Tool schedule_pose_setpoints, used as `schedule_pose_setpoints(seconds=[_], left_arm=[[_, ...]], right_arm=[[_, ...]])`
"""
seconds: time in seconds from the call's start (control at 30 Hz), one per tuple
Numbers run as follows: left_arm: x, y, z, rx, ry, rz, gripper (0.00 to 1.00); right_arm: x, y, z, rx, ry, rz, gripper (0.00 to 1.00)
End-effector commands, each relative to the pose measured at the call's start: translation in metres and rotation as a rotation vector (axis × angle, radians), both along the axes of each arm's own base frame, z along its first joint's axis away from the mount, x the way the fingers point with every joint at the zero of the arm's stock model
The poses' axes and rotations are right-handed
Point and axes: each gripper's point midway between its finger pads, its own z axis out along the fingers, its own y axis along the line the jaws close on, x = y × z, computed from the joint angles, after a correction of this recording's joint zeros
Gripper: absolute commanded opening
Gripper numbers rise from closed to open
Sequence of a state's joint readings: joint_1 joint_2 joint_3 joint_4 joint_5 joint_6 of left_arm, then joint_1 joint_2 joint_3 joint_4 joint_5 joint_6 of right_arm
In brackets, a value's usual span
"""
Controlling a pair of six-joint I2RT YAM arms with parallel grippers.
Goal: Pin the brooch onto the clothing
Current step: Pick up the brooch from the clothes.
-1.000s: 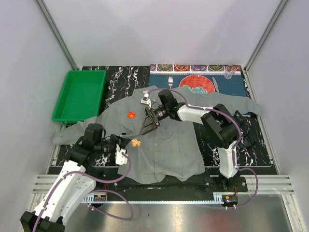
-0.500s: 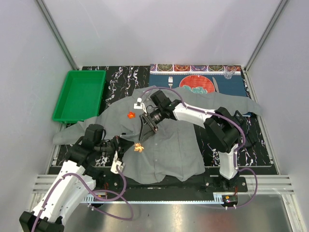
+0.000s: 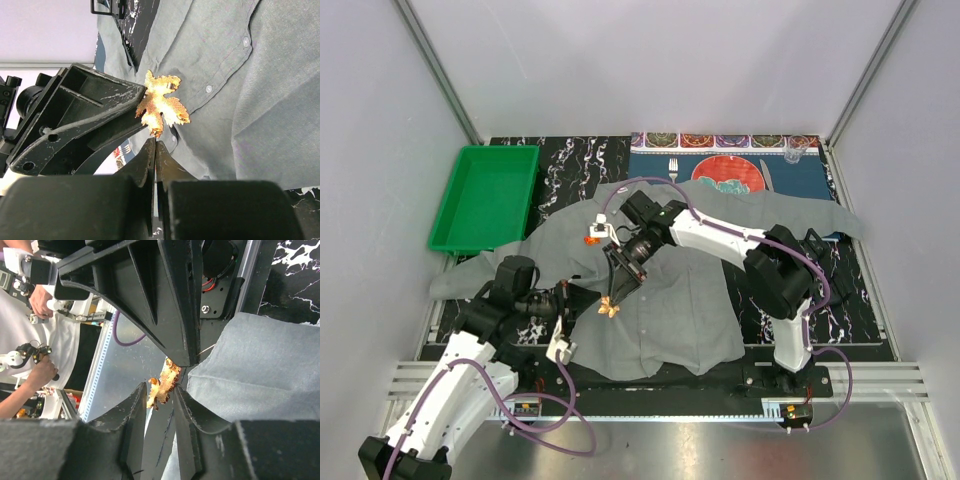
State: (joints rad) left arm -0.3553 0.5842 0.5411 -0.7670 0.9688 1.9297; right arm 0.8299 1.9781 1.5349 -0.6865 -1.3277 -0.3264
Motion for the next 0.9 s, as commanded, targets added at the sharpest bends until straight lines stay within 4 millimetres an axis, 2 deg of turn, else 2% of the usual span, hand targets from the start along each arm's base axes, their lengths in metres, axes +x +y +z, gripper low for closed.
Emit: schedule_pose_setpoints(seconds=[0.0, 0.13, 0.23, 0.3, 0.33, 0.4, 0.43, 0.47, 0.53, 0.6, 0.63, 0.67, 0.7, 0.73, 0.77, 0.8, 0.83, 0.87], left_arm=[[-0.007, -0.011, 0.023, -0.073, -0.078, -0.095, 0.0], [-0.008, -0.012, 0.026, -0.08, -0.092, -0.104, 0.0], [-0.008, -0.012, 0.028, -0.082, -0.093, -0.104, 0.0], [-0.007, -0.011, 0.027, -0.077, -0.087, -0.094, 0.0], [-0.005, -0.01, 0.027, -0.074, -0.063, -0.073, 0.14], [0.003, -0.006, 0.026, -0.059, -0.027, -0.008, 0.42], [0.008, -0.004, 0.026, -0.07, 0.037, 0.052, 0.59], [0.015, 0.0, 0.027, -0.069, 0.06, 0.113, 0.62], [0.025, 0.003, 0.034, -0.125, 0.153, 0.229, 0.65], [0.039, 0.011, 0.037, -0.165, 0.185, 0.338, 0.66], [0.041, 0.014, 0.038, -0.209, 0.274, 0.41, 0.66], [0.049, 0.02, 0.039, -0.238, 0.305, 0.485, 0.67], [0.056, 0.024, 0.04, -0.279, 0.35, 0.549, 0.68], [0.063, 0.024, 0.053, -0.387, 0.452, 0.618, 0.7], [0.074, 0.03, 0.06, -0.456, 0.5, 0.701, 0.73], [0.081, 0.029, 0.081, -0.546, 0.529, 0.724, 0.73], [0.085, 0.024, 0.081, -0.611, 0.712, 0.773, 0.73], [0.088, 0.021, 0.089, -0.652, 0.79, 0.788, 0.73]], right_arm=[[-0.007, 0.002, 0.009, 0.03, -0.043, 0.034, 0.31], [-0.006, 0.002, 0.001, 0.003, -0.04, 0.031, 0.21], [-0.006, 0.002, 0.0, -0.014, -0.026, 0.026, 0.02], [-0.003, 0.002, 0.0, -0.018, -0.019, 0.02, 0.0], [-0.002, 0.002, 0.002, -0.022, -0.008, 0.013, 0.0], [0.013, 0.0, 0.006, -0.018, 0.01, -0.025, 0.0], [0.017, -0.002, 0.012, -0.027, 0.065, -0.042, 0.0], [0.036, -0.004, 0.016, -0.005, 0.062, -0.085, 0.0], [0.047, -0.011, 0.025, -0.03, 0.146, -0.136, 0.0], [0.074, -0.015, 0.036, 0.037, 0.117, -0.199, 0.0], [0.074, -0.024, 0.04, -0.027, 0.229, -0.249, 0.0], [0.093, -0.018, 0.056, 0.108, 0.116, -0.27, 0.0], [0.11, -0.026, 0.063, 0.137, 0.124, -0.326, 0.0], [0.114, -0.03, 0.064, 0.042, 0.335, -0.423, 0.0], [0.124, -0.032, 0.091, 0.223, 0.214, -0.432, 0.0], [0.137, -0.033, 0.101, 0.259, 0.266, -0.496, 0.0], [0.143, -0.038, 0.109, 0.277, 0.357, -0.513, 0.0], [0.146, -0.039, 0.114, 0.294, 0.396, -0.531, 0.0]])
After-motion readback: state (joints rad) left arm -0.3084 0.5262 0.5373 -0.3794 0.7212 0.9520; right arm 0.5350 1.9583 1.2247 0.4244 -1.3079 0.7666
